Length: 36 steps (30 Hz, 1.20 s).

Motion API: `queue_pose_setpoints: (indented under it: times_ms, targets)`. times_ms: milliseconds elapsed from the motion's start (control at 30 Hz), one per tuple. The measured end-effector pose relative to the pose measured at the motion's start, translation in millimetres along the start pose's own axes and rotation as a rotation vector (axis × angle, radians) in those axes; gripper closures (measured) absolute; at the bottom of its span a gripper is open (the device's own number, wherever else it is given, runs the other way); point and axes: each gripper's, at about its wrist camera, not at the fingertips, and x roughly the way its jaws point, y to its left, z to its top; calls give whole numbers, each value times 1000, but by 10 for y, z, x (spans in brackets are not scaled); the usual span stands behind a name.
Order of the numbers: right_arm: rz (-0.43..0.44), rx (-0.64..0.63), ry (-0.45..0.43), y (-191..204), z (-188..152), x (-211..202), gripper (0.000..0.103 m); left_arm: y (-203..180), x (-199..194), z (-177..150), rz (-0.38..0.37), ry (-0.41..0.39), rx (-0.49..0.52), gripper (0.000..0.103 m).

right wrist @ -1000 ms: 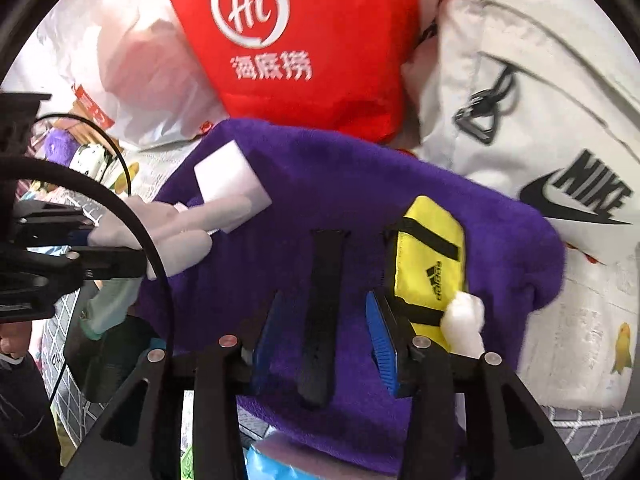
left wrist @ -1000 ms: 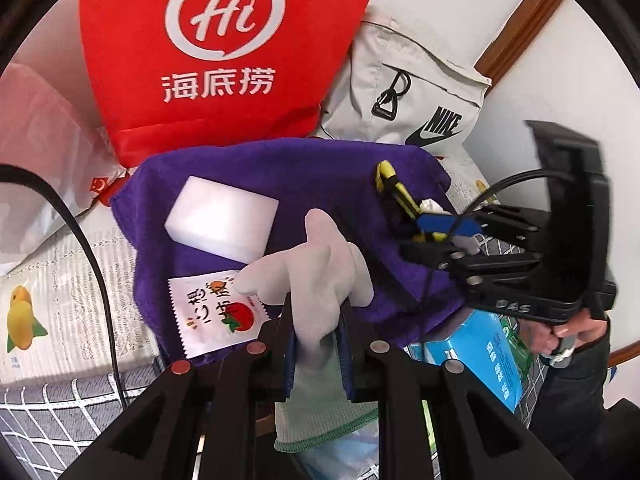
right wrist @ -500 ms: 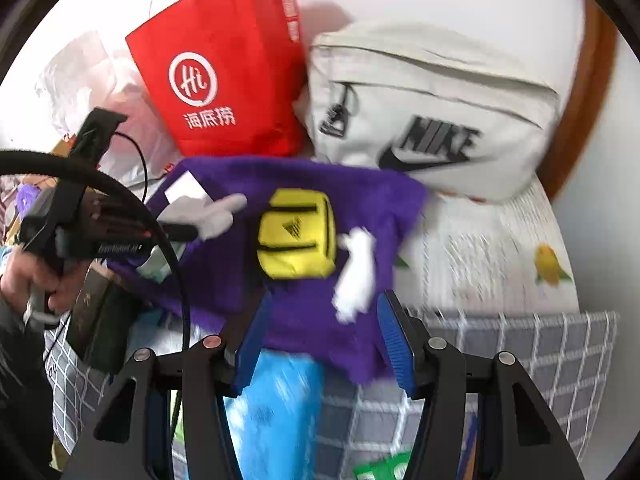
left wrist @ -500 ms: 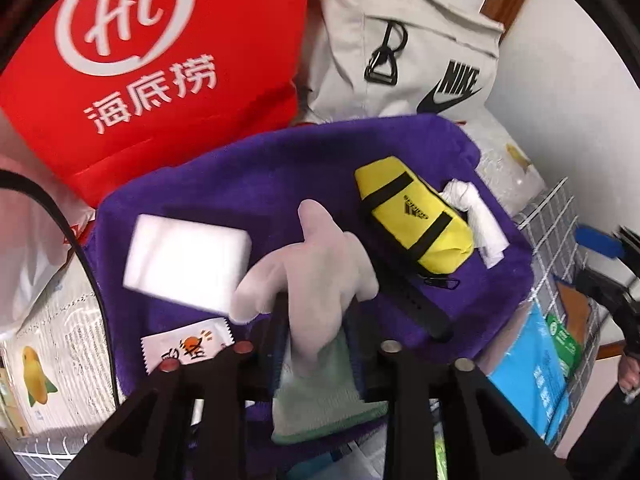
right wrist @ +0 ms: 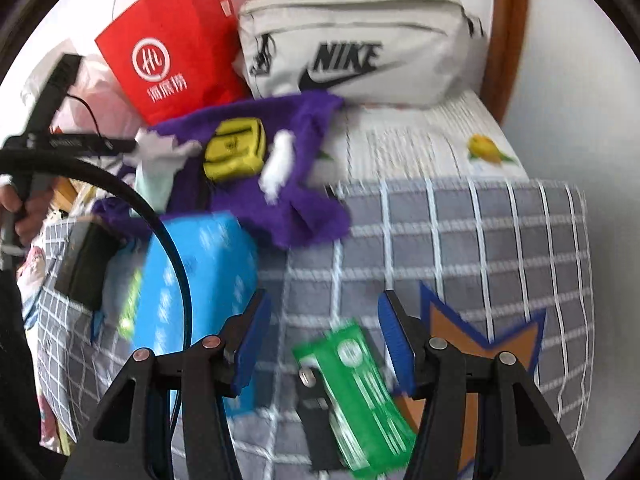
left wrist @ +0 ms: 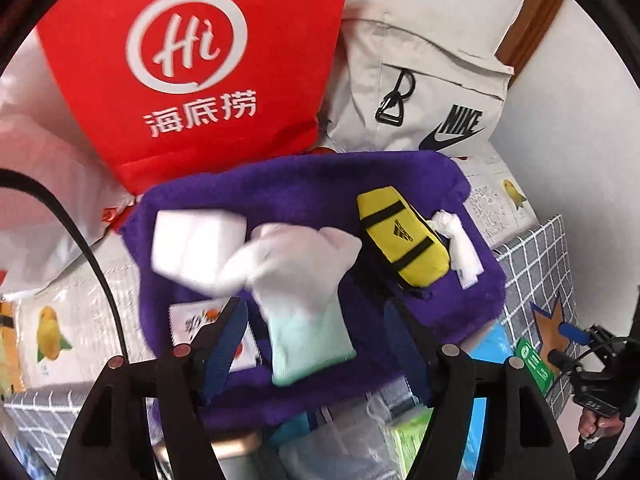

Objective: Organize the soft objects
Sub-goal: 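Grasp the green packet on the bed with the right gripper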

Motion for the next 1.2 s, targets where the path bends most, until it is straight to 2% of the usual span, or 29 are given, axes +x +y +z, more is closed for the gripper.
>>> queue_pose_setpoints:
  times_ms: [100, 300, 367, 400, 433, 567, 600, 633, 667, 733, 800, 833, 867, 1067, 1167, 1200]
  targets:
    - [-8, -16, 43, -48, -186, 43, 47, -31, -167, -115, 7, -13, -7, 33]
    - [-6, -58, 128, -119, -485, 181, 47, -99, -356, -424, -28, -9, -27, 32]
    - [16, -62, 138, -140, -553, 219, 37, -145, -401, -572, -22, -3, -25, 32]
    - [22, -69, 141, -141, -588, 245, 26, -175, -419, -646, -18, -2, -20, 32]
    - [27, -76, 148, -140, -611, 276, 20, -185, -446, -707, -16, -2, -17, 32]
    - [-7, -137, 124, -32, -725, 316, 17, -201, -525, -1001, -10, 9, -24, 32]
    - [-28, -166, 115, 31, -761, 319, 19, -194, -539, -1071, -9, 13, -30, 32]
    - [-39, -179, 107, 67, -778, 319, 29, -180, -554, -1141, -9, 14, -42, 32]
    - [-41, -195, 99, 113, -797, 308, 33, -171, -561, -1188, -11, 16, -50, 32]
    - [-31, -177, 93, 124, -781, 274, 55, -148, -586, -1309, -23, 20, -65, 32]
    - [48, -113, 97, 82, -757, 209, 65, -120, -609, -1414, -29, 23, -83, 32]
    - [65, -95, 100, 86, -748, 197, 82, -110, -622, -1456, -30, 23, -90, 32]
    - [69, -87, 101, 85, -741, 192, 89, -107, -637, -1490, -32, 22, -95, 32]
    - [56, -94, 109, 195, -800, 226, 89, -75, -708, -1682, -52, 19, -110, 32]
    - [67, -78, 108, 155, -793, 190, 79, -42, -700, -1722, -45, 26, -119, 32]
    - [67, -71, 110, 137, -783, 179, 70, -24, -694, -1734, -46, 28, -124, 32]
